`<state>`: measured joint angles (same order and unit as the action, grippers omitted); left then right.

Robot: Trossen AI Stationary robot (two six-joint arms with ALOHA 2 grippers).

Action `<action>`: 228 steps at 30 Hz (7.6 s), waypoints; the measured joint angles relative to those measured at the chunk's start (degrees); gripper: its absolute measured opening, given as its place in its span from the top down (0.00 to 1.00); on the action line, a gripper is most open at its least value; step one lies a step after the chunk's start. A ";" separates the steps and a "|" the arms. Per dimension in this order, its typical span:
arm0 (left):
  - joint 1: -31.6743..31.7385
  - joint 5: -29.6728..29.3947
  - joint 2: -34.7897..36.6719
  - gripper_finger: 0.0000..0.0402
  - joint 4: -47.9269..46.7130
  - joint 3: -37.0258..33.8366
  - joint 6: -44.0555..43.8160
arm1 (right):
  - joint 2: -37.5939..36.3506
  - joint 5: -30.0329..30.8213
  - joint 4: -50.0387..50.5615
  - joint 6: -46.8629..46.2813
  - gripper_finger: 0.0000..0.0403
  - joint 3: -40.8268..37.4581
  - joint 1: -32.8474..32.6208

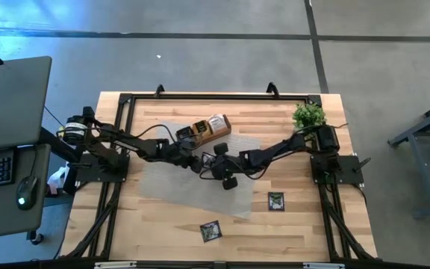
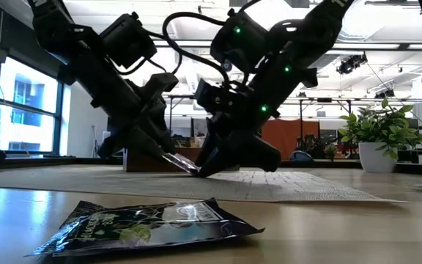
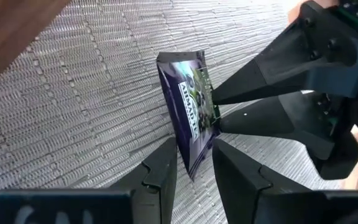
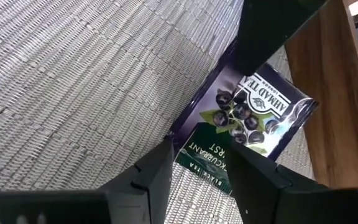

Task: Pick & Place Tea
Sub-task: Put the purple tea bag into the left section of the wooden organizer

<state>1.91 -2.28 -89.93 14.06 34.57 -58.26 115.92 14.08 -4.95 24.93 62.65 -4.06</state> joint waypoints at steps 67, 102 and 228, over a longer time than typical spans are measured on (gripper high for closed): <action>-9.84 -21.68 28.96 1.00 -2.24 -0.02 43.01 | -17.66 -18.46 -48.26 -31.69 0.89 -15.49 7.48; -9.84 -33.96 29.08 0.74 -22.14 -0.04 47.01 | -18.43 -4.22 -4.72 -20.04 0.99 -2.10 7.55; -9.81 -16.77 22.14 0.83 -30.15 7.58 33.99 | -30.65 -22.01 62.14 -60.67 0.60 -5.93 -14.57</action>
<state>-7.90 -19.06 -67.79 -16.10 42.15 -24.27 85.26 -7.93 57.20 -35.74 56.72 -18.63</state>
